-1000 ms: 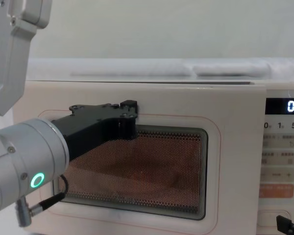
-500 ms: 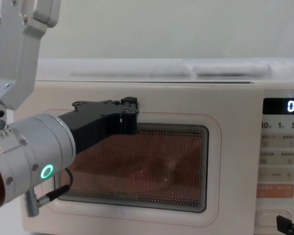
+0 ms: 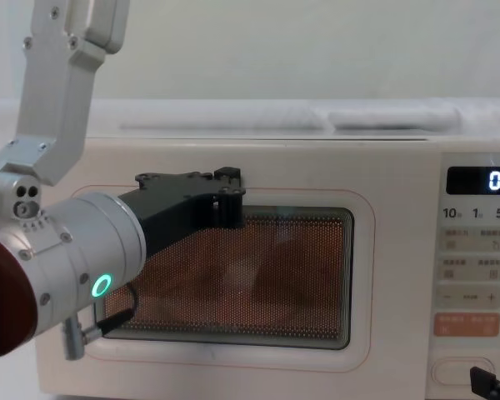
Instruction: Press the button to open the microwave door with one hand; close the microwave door with the other hand.
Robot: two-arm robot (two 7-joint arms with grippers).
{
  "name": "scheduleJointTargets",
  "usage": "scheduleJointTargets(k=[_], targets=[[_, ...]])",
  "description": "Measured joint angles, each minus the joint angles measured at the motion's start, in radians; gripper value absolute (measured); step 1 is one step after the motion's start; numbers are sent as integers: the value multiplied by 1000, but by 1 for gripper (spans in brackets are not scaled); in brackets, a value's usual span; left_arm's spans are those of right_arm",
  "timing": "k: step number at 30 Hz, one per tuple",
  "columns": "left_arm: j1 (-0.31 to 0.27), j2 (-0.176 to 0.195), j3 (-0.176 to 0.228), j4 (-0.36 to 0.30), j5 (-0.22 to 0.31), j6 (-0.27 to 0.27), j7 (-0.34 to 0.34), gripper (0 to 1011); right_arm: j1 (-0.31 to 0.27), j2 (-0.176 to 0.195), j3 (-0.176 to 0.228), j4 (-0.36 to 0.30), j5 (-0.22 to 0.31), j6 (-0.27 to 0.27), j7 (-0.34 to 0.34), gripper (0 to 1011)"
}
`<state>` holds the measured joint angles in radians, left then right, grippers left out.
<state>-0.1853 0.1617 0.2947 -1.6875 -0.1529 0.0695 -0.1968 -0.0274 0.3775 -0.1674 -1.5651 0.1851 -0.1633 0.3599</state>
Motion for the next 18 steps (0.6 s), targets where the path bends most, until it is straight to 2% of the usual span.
scheduleJointTargets(k=[18], targets=[[-13, -13, 2, 14, 21, 8, 2, 0, 0, 0, 0, 0, 0, 0, 0, 1000]])
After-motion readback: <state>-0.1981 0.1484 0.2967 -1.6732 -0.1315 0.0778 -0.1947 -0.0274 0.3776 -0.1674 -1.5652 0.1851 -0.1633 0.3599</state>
